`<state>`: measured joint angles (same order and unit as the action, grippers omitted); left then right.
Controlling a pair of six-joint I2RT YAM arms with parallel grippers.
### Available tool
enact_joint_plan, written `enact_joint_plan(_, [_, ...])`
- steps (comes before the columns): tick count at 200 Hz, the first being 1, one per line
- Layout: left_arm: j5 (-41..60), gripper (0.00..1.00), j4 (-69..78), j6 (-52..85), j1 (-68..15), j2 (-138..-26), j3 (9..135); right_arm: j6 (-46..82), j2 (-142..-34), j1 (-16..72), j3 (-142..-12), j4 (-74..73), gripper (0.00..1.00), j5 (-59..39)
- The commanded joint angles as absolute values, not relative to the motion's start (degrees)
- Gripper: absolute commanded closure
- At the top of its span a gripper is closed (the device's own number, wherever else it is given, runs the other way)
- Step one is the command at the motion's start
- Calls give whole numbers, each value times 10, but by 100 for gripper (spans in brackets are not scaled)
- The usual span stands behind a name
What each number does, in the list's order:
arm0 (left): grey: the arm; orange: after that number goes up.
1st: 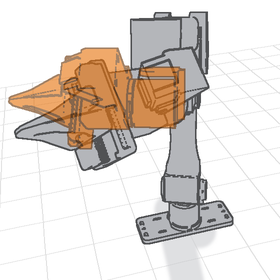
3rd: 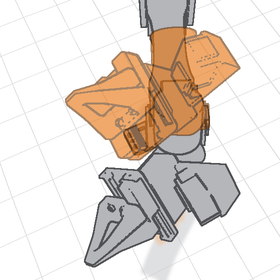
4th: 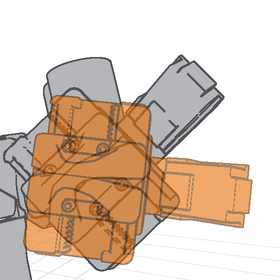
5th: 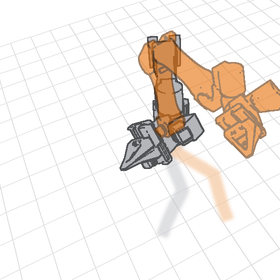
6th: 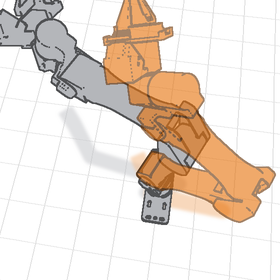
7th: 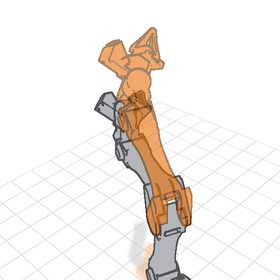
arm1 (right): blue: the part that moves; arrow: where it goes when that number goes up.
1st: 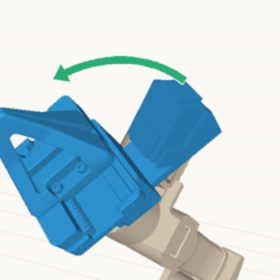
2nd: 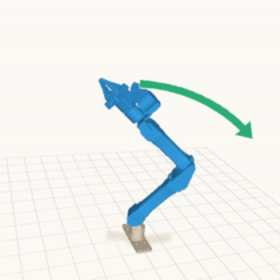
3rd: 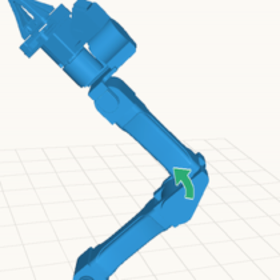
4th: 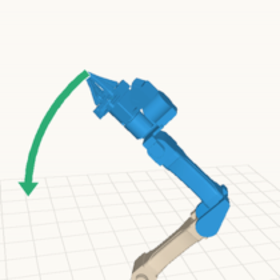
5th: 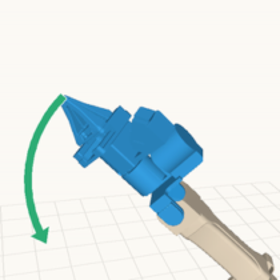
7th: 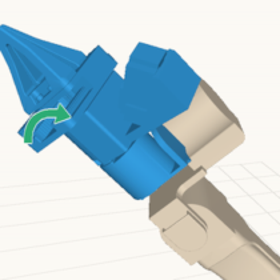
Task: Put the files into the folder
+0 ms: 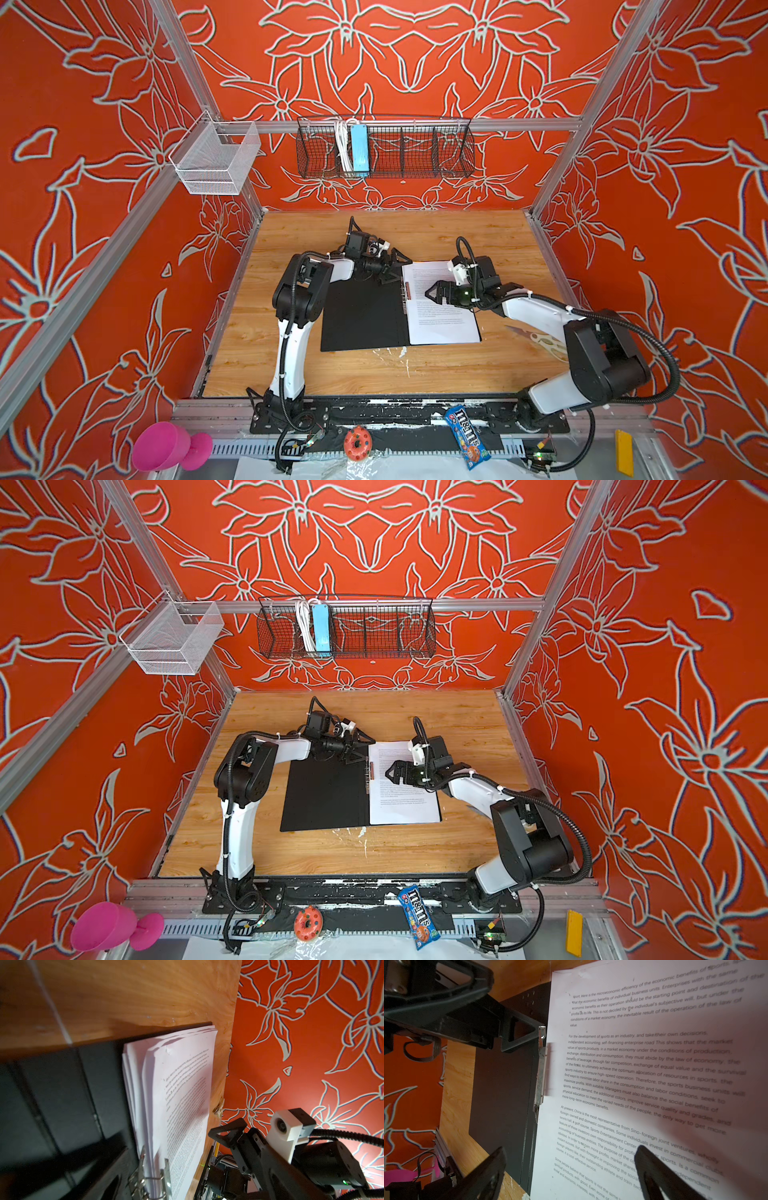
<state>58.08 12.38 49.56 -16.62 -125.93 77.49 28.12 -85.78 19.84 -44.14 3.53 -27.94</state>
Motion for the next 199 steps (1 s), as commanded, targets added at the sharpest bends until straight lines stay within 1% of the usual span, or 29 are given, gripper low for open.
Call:
enact_joint_plan(1, [603, 2, 162, 518, -172, -1262, 777, 286, -862, 196, -441, 30, 2, -286])
enact_joint_plan(45, [610, 2, 200, 545, -178, -1253, 764, 286, -865, 196, -442, 32, 2, -286])
enact_joint_plan(134, [608, 3, 225, 556, -202, -1201, 727, 287, -865, 195, -443, 34, 2, -284])
enact_joint_plan(199, [599, 3, 268, 568, -231, -1146, 650, 303, -838, 194, -426, 16, 2, -254])
